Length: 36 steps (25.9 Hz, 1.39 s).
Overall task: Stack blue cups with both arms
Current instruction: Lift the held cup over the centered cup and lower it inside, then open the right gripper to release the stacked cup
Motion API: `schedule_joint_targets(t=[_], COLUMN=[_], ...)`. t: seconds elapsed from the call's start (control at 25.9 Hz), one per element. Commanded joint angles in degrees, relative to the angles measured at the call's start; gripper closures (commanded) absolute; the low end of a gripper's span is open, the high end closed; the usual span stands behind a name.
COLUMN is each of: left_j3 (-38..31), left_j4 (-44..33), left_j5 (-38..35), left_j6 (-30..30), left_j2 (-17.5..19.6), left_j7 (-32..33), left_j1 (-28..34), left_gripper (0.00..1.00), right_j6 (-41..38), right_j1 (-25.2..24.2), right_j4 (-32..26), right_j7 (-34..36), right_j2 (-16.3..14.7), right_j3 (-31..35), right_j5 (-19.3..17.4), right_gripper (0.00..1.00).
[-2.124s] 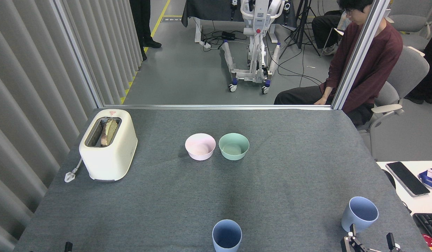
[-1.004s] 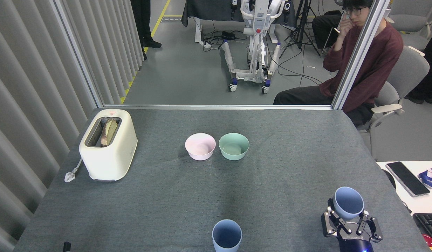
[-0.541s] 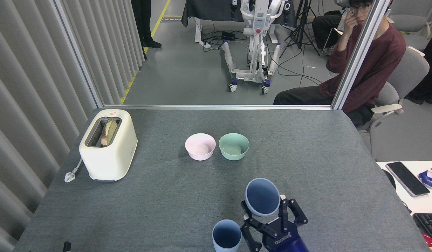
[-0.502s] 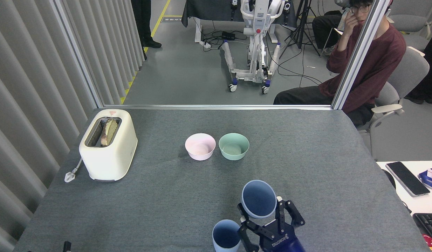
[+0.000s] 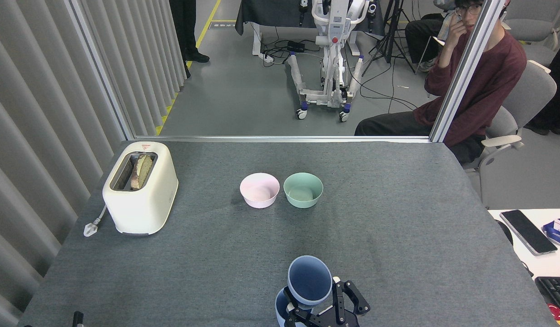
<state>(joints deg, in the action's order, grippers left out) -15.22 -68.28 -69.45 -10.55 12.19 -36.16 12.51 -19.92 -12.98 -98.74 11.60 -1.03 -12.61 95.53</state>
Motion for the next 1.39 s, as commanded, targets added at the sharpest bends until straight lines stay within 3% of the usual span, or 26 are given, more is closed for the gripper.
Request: schedule_joint_targets(t=[0.0,0.42,0.46,0.5,0.54,1.08,1.24,1.35], left_j3=[-0.1,-0.2,-0.2,-0.2,-0.2,-0.2,-0.1,0.5], left_j4=[0.2,0.4,0.4,0.4,0.4,0.5,0.1,-1.0], left_j5=[0.0,0.0,0.0,0.0,0.0,0.0,0.0,-0.2], left_j6=[0.0,0.0,-0.1,-0.1,-0.1,-0.1,-0.3,-1.0], left_j2=[0.0,0.0,0.0,0.0,0.0,0.0,-0.1,-0.1], left_j7=[0.0,-0.1,-0.1,-0.1,-0.1,-0.1,-0.1,0.3], left_j1=[0.0,0.0,0.0,-0.1,-0.4,-0.9,-0.7,0.2], left_gripper=[0.00,0.00,0.00,0.00,0.00,0.00,0.00,0.00], right_j6=[-0.1,0.3,0.5,0.9,1.4,3.2,9.1,6.3], right_j1=[-0.1,-0.7,-0.7,-0.7,-0.6,2.2,2.7,-3.5], right_j4=[0.1,1.3,1.4,1.6,1.8,0.4,1.1,1.1], right_j7=[-0.3,-0.4,-0.4,-0.3,-0.3,2.1,3.8,4.2], right_j2=[0.5,0.5,0.6,0.8,1.1,3.1,2.0,-0.1], right_j3=[-1.1,-1.4,-1.2,-1.0,-0.9,0.1,8.7,16.9], right_j5=[0.2,0.8,0.8,0.8,0.8,-0.2,-2.0,-5.7], right_gripper=[0.46,0.45,0.33,0.06,0.00,0.00,0.00,0.00])
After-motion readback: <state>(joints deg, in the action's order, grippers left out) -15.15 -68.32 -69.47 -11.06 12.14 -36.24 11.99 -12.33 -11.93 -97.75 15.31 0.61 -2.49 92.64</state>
